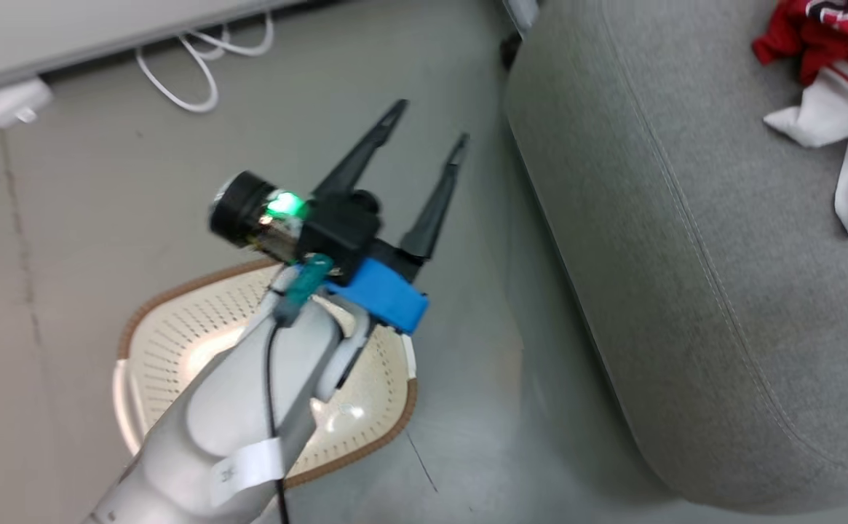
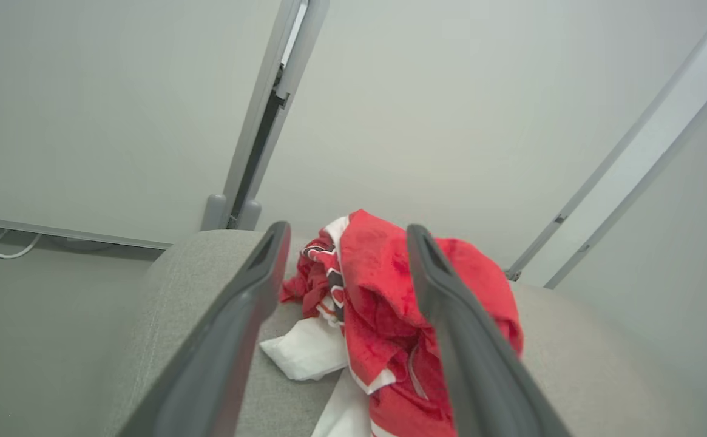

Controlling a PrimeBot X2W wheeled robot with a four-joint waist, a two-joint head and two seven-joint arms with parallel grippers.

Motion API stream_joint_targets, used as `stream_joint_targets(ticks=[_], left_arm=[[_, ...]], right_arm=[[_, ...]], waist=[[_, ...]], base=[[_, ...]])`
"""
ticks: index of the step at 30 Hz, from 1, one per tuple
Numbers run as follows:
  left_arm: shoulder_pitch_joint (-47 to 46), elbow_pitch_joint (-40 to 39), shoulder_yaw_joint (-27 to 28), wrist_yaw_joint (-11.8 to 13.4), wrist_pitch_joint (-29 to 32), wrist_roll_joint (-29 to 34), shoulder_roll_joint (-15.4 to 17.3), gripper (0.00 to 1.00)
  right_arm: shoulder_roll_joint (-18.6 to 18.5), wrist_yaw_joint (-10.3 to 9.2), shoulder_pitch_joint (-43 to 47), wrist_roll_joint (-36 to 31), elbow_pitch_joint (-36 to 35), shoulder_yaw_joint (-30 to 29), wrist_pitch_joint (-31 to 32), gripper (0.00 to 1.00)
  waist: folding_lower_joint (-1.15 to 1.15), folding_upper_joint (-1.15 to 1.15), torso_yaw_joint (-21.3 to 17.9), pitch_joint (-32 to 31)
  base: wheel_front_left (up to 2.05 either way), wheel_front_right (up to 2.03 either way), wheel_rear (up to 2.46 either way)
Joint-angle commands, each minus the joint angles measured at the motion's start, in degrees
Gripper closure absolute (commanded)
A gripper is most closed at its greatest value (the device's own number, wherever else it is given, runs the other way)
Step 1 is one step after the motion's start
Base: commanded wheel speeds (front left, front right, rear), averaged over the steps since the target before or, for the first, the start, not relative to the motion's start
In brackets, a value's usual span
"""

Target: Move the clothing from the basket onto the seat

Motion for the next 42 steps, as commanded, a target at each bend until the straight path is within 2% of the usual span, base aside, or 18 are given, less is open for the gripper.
stream_joint_targets(ticks=[1, 9, 16, 22, 32, 42], left_arm=[[1.87, -0.99, 2.18, 0.66, -0.18, 0.46, 0.64, 0.0], [12.93, -6.05, 16.43, 1.77, -0.17, 3.43, 1.1, 0.0], [22.06, -7.62, 26.53, -0.04, -0.18, 5.96, 0.02, 0.0], [29.39, -8.72, 33.28, -2.19, -0.18, 8.13, -2.24, 0.0], [36.98, -8.81, 39.1, -6.62, -0.18, 11.03, -5.61, 0.0], [38.94, -7.96, 40.17, -8.17, -0.19, 11.99, -6.66, 0.0]], right_arm=[[0.58, 0.0, 0.73, 0.79, -0.62, 1.21, -0.02, 0.0], [3.9, 0.0, 1.48, 1.23, -1.58, 11.15, -0.02, 0.0], [7.48, 0.01, 3.0, 2.41, 0.19, 16.08, -0.02, 0.0], [10.45, 0.01, 7.1, 3.23, 1.97, 16.46, -0.02, 0.0], [13.6, 0.01, 14.53, 4.16, 3.59, 15.03, -0.02, 0.0], [15.45, 0.01, 18.36, 4.43, 4.37, 12.94, -0.02, 0.0]], waist=[[0.01, 0.0, 3.36, -4.21], [0.01, 0.0, 8.18, -10.65], [0.01, 0.0, 11.13, -15.21], [0.01, 0.0, 13.22, -19.35], [0.01, 0.0, 15.04, -23.36], [0.01, 0.0, 15.79, -23.92]], base=[[0.0, 0.0, 0.0], [0.0, 0.0, 0.0], [0.0, 0.0, 0.0], [0.0, 0.0, 0.0], [0.0, 0.0, 0.0], [0.0, 0.0, 0.0]])
